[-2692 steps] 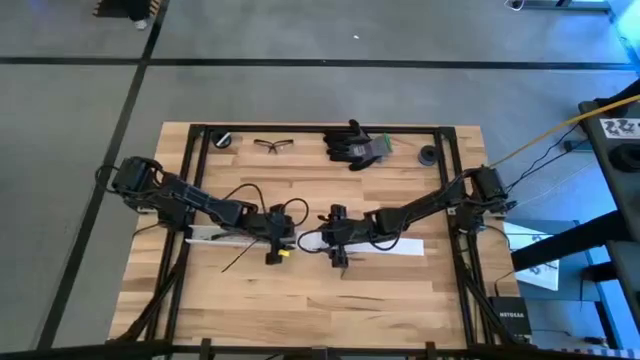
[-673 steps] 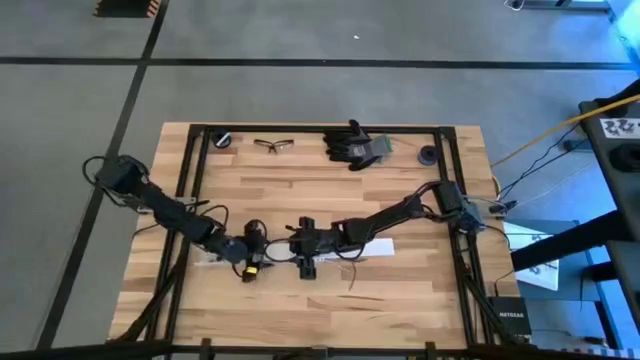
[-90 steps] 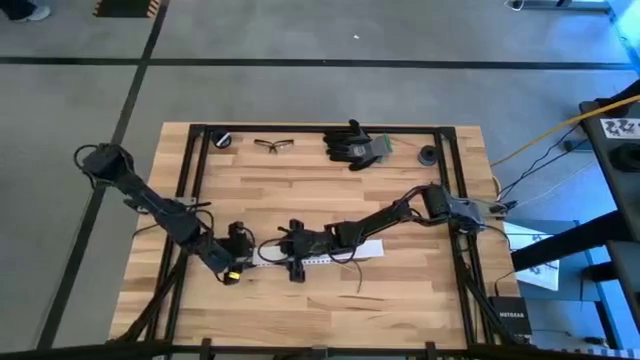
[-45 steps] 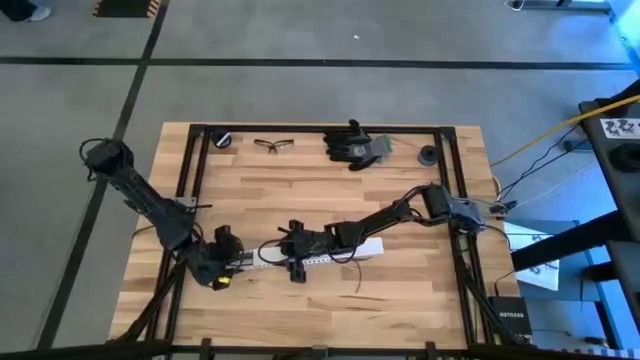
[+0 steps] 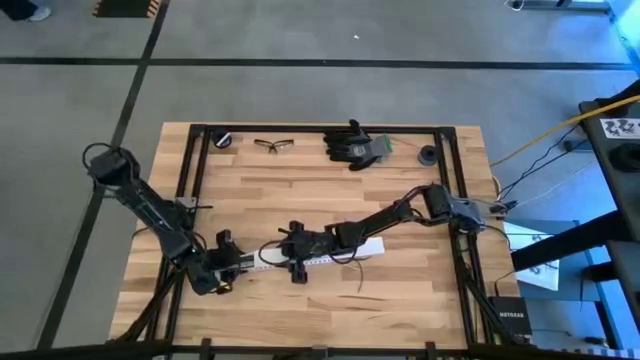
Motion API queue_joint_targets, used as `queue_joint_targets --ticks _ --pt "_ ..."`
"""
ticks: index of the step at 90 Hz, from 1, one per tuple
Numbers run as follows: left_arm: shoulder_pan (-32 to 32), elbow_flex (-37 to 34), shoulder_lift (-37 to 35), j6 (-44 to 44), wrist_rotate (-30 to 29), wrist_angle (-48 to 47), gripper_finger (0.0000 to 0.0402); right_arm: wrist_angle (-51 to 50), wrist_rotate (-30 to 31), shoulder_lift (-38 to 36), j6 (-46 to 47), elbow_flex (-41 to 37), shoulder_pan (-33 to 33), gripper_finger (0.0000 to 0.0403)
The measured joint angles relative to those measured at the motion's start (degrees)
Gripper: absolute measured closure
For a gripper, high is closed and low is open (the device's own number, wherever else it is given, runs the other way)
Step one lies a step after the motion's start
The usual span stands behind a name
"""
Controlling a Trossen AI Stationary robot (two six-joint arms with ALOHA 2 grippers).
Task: Ziptie cables
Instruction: Close the white cable duct
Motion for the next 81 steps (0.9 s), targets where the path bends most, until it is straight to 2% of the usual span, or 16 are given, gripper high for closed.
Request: queue_joint_targets --ticks 24,57,81 --pt "0.90 -0.17 0.11 2.67 -0.44 3.29 0.0168 0.63 -0.63 0.41 1.53 1.56 0.02 0.0178" --pt "3.49 -0.17 0.42 7.25 -0.19 5.21 0.0170 -3.29 -0.36 6.38 1.41 11.59 0.00 0.0178" --pt "4.40 -0.17 0.52 8.86 -1.14 5.72 0.0165 -7.30 0.24 6.60 -0.25 13.19 -0.21 0.0178"
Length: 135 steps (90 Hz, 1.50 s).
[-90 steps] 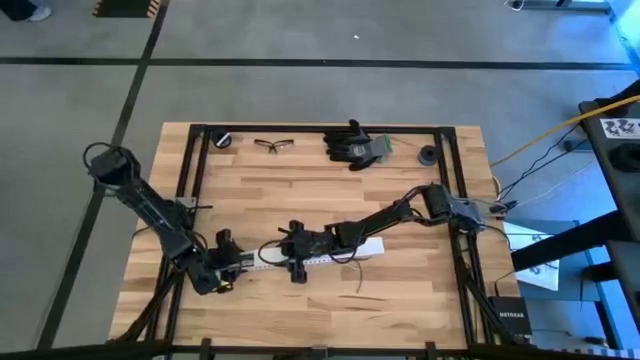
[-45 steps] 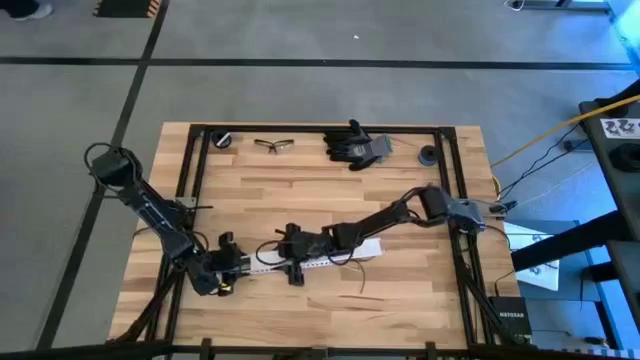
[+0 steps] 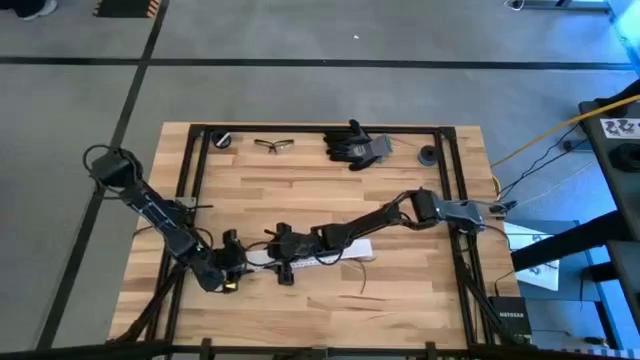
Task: Ziptie cables
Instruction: Close the white cable duct
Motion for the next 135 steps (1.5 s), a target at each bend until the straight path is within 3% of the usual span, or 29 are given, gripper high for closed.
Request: queue_joint_targets --ticks 19,35,50,70,101,120,135 --pt "4.50 0.42 -0.26 3.31 0.87 2.19 0.0133 -1.79 0.35 -0.27 -0.19 0.08 0.03 0.0178" --pt "9.41 0.54 -0.22 12.54 3.25 6.86 0.0111 -5.76 0.34 -1.06 -1.65 0.06 -0.05 0.0178" --pt "10.38 4.83 -2.29 13.76 6.59 -3.64 0.0109 -7.67 0.19 -1.74 -1.81 -0.01 -0.10 0.0178" --pt "4.57 9.25 -9.33 2.71 6.99 -21.20 0.0109 -7.86 -0.12 -1.84 -2.69 -0.10 -0.25 0.0178" --pt "-8.05 2.59 -11.21 -15.40 -0.25 -20.86 0.0109 -7.80 -0.16 -1.84 -2.78 -0.16 -0.27 0.0178" --pt "-9.88 1.51 -11.26 -16.97 -1.80 -21.11 0.0109 -7.73 0.14 -1.81 -2.80 -0.21 -0.27 0.0178" --pt "-9.67 6.78 -13.92 -12.57 -3.08 -26.66 0.0109 -7.76 0.01 -1.81 -2.84 -0.23 -0.29 0.0178"
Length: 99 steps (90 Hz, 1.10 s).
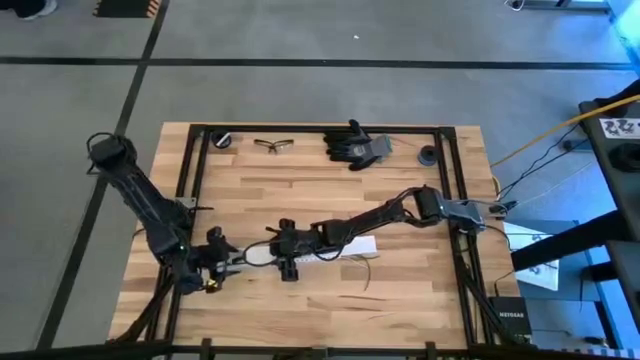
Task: Ziptie cables
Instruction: Close the white cable duct
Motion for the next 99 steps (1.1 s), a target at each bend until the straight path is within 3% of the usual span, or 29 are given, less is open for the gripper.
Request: queue_joint_targets --ticks 12,21,38,55,83,99 --pt "0.15 1.02 -0.83 -0.49 -0.68 -6.74 0.0109 0.06 -0.04 0.00 0.00 0.00 0.02 0.0178" --pt "-0.24 -1.42 -0.38 -3.20 -0.76 -5.56 0.0109 0.14 -0.03 0.00 0.13 -0.04 0.02 0.0178" --pt "-0.42 -9.35 0.80 -2.49 1.29 10.94 0.0109 0.12 -0.26 0.00 0.17 -0.04 0.02 0.0178" --pt "0.11 -13.67 0.96 -2.93 0.02 17.21 0.0113 0.38 0.02 0.00 0.31 -0.07 0.04 0.0178" --pt "1.29 -14.24 0.96 1.32 0.68 20.90 0.0198 2.48 0.13 0.09 1.77 -0.22 0.00 0.0178" --pt "2.20 -14.25 1.30 3.02 1.53 22.22 0.0205 6.27 -0.53 0.40 3.34 -0.36 -0.20 0.0178"
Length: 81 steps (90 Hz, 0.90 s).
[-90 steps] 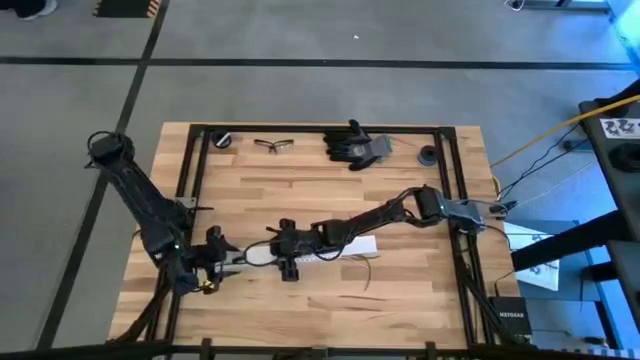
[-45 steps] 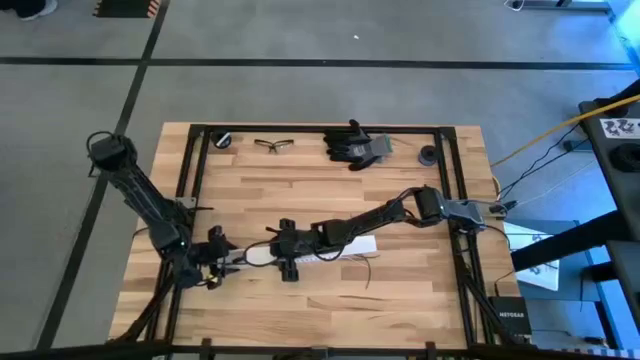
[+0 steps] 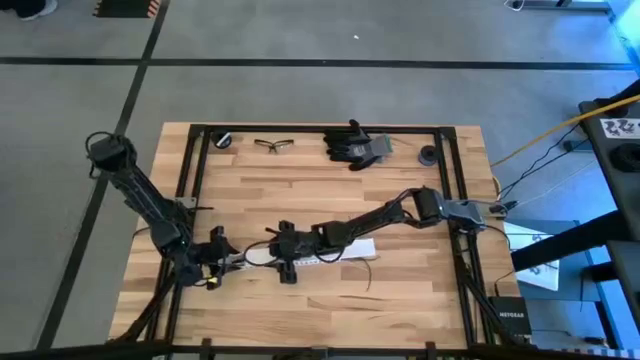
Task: Ziptie cables
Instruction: Close the white cable duct
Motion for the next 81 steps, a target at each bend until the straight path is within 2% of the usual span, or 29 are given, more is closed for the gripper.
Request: queue_joint_targets --ticks 39,64,81 --pt "4.44 0.00 5.11 7.73 -0.34 10.02 0.0179 4.55 0.43 1.50 1.21 -0.04 0.00 0.0178" --pt "7.02 0.35 5.87 12.28 -0.47 11.18 0.0178 -2.30 1.19 0.32 0.09 0.49 -0.11 0.0178" --pt "11.56 0.55 5.79 14.73 3.59 12.07 0.0178 -5.30 1.30 -0.46 -0.71 0.49 -0.17 0.0178"
